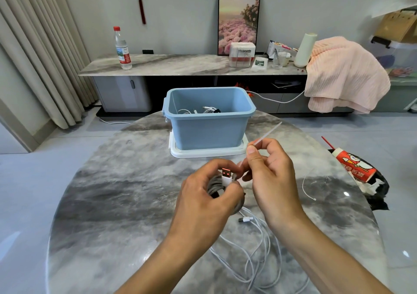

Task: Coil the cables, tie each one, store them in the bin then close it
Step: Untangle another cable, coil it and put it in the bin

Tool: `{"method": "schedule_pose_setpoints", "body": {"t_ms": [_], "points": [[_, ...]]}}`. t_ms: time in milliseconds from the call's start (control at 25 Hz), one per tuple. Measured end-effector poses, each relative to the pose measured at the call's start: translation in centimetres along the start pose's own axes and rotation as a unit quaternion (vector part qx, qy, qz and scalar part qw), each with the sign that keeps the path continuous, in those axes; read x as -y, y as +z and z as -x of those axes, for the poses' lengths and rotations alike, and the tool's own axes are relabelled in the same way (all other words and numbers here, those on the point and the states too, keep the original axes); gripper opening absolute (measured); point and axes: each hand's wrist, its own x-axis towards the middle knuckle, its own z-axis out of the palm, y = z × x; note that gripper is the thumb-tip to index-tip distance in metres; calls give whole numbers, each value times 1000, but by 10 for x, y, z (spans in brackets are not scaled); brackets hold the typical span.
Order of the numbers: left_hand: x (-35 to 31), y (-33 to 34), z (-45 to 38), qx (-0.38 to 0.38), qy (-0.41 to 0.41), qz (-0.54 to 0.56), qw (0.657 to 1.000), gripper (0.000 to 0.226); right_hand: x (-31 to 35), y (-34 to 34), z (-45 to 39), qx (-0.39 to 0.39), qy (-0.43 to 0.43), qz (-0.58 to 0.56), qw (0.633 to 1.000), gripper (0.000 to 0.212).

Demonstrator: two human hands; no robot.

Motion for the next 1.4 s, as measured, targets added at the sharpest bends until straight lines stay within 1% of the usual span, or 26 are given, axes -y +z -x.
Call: {"method": "schedule_pose_setpoints", "body": {"t_ms": [40, 80, 160, 280, 360, 520, 680, 760, 880, 920, 1000, 1080, 1200, 1280, 1320, 1360, 1400], "points": [[0, 0, 0, -28, 2, -16, 999, 8, 2, 1, 1, 12, 8, -17, 1000, 9], [2, 0, -1, -56, 2, -32, 998, 13, 5, 2, 1, 19, 9, -28, 999, 9], [6, -3, -5, -85, -11, -47, 995, 14, 8, 2, 2, 21, -7, -10, 1000, 10], [7, -3, -10, -74, -32, -37, 996, 10, 10, 2, 4, 16, -16, 10, 1000, 10], [6, -2, -11, -58, -33, -42, 997, 14, 12, 1, 4, 3, -27, 19, 999, 12], [7, 0, -12, -12, -46, -5, 999, 18, 15, -6, -3, -25, -23, 0, 999, 16], [9, 1, -11, 7, -40, 14, 999, 16, 17, -7, -8, -44, 40, -63, 996, 15], [8, -1, -11, 30, -56, 38, 997, 12, 19, -8, -10, -38, 87, -106, 990, 17], [7, -9, -9, 76, -93, 66, 991, 23, 20, -13, -14, -1, 177, -188, 966, 17], [7, -10, -8, 81, -103, 79, 988, 26, 19, -13, -14, 11, 197, -203, 959, 15], [7, -7, -6, 65, -105, 89, 988, 31, 18, -13, -13, 25, 212, -208, 955, 12], [9, -7, -7, 54, -97, 69, 991, 36, 19, -14, -15, 20, 212, -215, 953, 12], [12, -10, -11, 81, -105, 79, 988, 38, 17, -22, -23, -15, 237, -242, 941, 9], [14, -10, -13, 67, -120, 77, 988, 34, 5, -24, -24, -31, 286, -209, 935, 2], [15, -10, -14, 52, -128, 78, 987, 32, -4, -24, -24, -43, 307, -174, 935, 8], [16, -9, -15, 37, -140, 86, 986, 30, -11, -24, -24, -63, 313, -133, 938, 20], [17, -9, -16, 23, -157, 99, 982, 29, -15, -26, -24, -96, 283, -81, 951, 33]]}}
